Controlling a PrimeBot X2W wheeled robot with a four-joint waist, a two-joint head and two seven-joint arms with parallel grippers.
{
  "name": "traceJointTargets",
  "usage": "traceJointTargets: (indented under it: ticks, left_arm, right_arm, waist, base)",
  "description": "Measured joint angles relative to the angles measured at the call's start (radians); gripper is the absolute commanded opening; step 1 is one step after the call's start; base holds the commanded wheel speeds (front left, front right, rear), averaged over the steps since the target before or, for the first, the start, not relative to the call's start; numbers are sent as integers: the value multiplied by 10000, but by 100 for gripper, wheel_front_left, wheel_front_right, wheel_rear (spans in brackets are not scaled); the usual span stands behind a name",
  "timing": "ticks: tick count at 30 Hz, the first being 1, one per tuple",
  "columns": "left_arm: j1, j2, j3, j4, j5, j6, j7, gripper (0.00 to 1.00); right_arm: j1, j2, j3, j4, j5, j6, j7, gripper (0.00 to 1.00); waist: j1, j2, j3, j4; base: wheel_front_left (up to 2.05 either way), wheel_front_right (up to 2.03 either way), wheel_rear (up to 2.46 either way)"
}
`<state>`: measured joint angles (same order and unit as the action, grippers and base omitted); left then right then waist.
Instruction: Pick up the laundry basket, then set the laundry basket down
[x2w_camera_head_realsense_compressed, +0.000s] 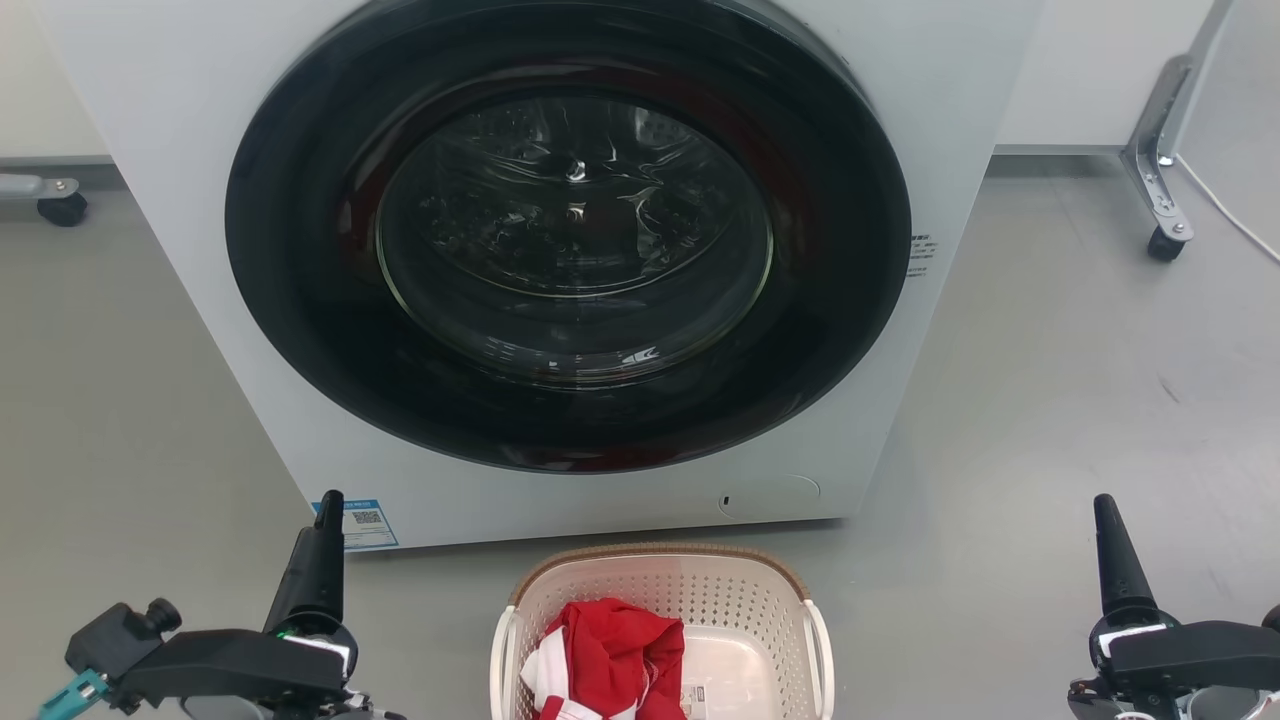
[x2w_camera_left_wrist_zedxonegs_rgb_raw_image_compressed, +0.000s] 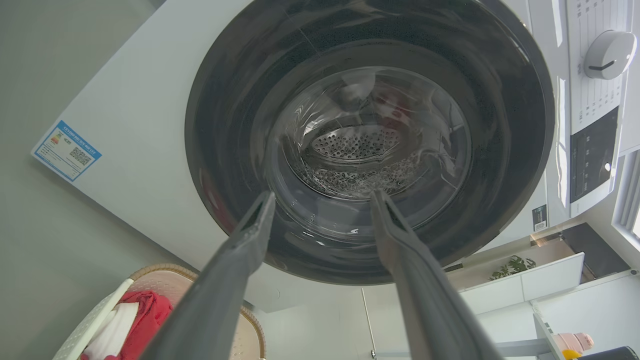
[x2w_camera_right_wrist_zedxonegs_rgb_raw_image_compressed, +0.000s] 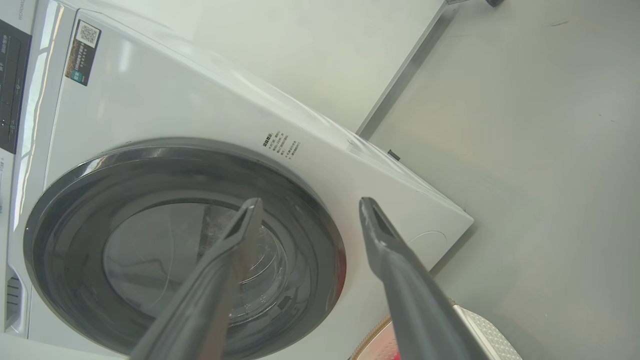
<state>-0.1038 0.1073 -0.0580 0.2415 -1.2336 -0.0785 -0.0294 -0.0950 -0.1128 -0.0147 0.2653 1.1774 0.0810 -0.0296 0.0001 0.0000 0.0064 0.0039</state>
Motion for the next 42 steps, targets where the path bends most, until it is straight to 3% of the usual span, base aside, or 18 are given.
traceJointTargets:
  ticks: [22,42]
  left_arm:
    - [-411,895,-1789,-775,4347,803,-802,100]
    - [-542,1260,-2661,-888,6872,1363,-1499,100]
  right_arm:
    - [-185,-809,1277,-569,-4092,-773,-794,100]
    - [-181,-1124,2084,-727,-6934,-1269,-1574,100]
  waist:
    - [0,0,-49,63]
    - [0,0,-64,55]
  base:
    - [0,0,0]
    - [0,0,0]
